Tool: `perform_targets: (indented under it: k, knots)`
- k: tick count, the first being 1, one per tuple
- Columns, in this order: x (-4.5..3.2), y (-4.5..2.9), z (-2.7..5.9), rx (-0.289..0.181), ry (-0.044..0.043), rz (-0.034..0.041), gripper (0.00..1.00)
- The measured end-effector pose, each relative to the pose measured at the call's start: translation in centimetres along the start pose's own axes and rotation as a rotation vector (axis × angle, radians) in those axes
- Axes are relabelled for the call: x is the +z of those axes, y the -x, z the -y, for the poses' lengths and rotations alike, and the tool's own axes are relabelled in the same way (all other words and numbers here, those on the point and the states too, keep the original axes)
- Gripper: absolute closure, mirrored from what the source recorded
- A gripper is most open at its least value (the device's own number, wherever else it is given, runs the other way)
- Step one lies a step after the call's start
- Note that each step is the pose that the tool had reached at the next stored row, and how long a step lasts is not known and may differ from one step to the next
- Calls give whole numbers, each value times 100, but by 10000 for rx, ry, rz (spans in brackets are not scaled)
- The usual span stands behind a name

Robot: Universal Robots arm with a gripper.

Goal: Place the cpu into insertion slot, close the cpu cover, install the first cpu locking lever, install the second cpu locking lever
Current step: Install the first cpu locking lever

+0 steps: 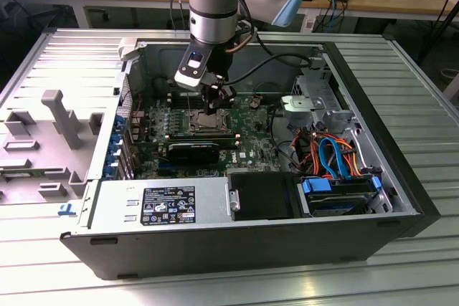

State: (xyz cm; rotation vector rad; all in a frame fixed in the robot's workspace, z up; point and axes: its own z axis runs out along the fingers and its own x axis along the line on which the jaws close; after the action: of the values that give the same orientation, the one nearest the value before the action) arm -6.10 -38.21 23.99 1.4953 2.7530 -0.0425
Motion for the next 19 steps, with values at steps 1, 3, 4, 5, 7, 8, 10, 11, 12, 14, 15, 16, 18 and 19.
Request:
perform_targets:
  k: [1, 3, 4, 5, 7, 8, 10, 11, 12, 14, 15, 16, 18, 19]
  knots:
    - [0, 0, 0, -20, 0, 0, 89]
    - [0, 0, 0, -53, 2, 1, 89]
    - [0, 0, 0, -74, 2, 2, 89]
    - [0, 0, 0, -103, 2, 2, 89]
    - [0, 0, 0, -151, 4, 3, 89]
    - [0, 0, 0, -171, 4, 3, 89]
    - [0, 0, 0, -212, 5, 4, 89]
    - [0, 0, 0, -243, 5, 5, 89]
    - [0, 0, 0, -282, 6, 6, 89]
    - [0, 0, 0, -320, 6, 6, 89]
    - [0, 0, 0, -338, 7, 7, 89]
    - [0, 0, 0, -355, 7, 7, 89]
    - [0, 0, 0, -412, 8, 9, 89]
    - [0, 0, 0, -432, 8, 9, 89]
